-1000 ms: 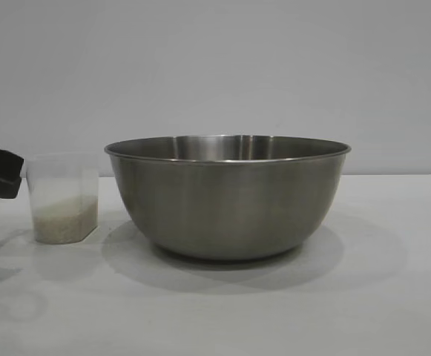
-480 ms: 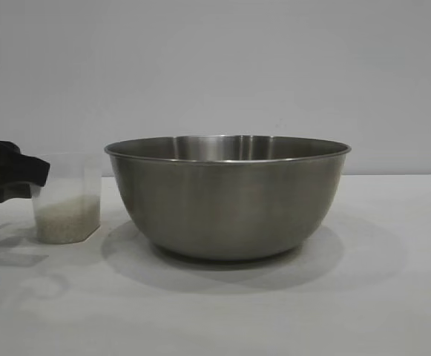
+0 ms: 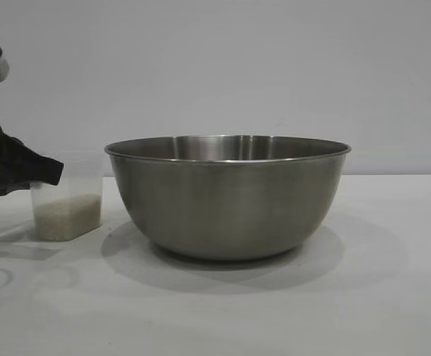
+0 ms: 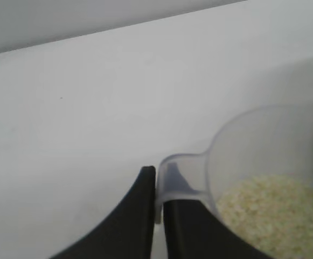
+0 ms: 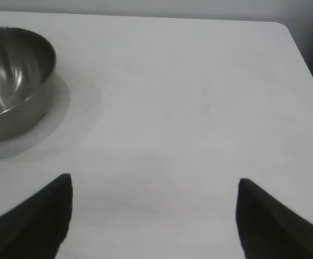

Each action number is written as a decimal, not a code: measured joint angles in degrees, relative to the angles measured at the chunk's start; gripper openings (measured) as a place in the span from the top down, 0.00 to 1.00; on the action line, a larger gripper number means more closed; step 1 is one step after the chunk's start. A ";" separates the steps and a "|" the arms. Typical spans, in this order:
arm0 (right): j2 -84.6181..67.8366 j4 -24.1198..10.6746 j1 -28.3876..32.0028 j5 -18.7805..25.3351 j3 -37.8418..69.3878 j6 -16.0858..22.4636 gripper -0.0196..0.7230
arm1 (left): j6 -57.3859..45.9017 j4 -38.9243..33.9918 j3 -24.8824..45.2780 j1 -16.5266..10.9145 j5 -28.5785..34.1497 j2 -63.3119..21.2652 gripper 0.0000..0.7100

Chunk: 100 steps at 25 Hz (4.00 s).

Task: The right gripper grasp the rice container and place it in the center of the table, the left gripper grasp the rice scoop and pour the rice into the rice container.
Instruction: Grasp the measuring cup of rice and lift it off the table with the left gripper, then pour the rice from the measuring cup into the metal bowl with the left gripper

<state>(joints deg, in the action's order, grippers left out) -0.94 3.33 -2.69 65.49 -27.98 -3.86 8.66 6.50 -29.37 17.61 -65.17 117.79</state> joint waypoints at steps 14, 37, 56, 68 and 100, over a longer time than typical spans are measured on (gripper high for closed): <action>0.00 0.00 0.00 0.00 0.00 0.00 0.18 | 10.41 -11.75 -5.56 0.00 0.45 -13.83 1.00; 0.00 0.00 0.00 0.00 0.00 0.00 0.18 | 35.87 -49.67 -17.54 0.04 0.32 -14.69 1.00; 0.00 0.00 0.00 0.00 0.00 0.00 0.18 | 68.39 -54.08 -18.99 5.35 5.60 -13.92 1.00; 0.00 0.00 0.00 0.00 0.00 0.00 0.18 | 86.86 -54.19 -18.99 5.35 6.10 -13.83 1.00; 0.00 0.00 0.00 0.00 0.00 0.00 0.18 | 64.61 -49.96 -18.99 5.43 5.20 -13.83 1.00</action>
<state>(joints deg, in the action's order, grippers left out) -0.94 3.33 -2.69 65.49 -27.98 -3.86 73.27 -43.46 -48.36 23.04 -59.97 103.96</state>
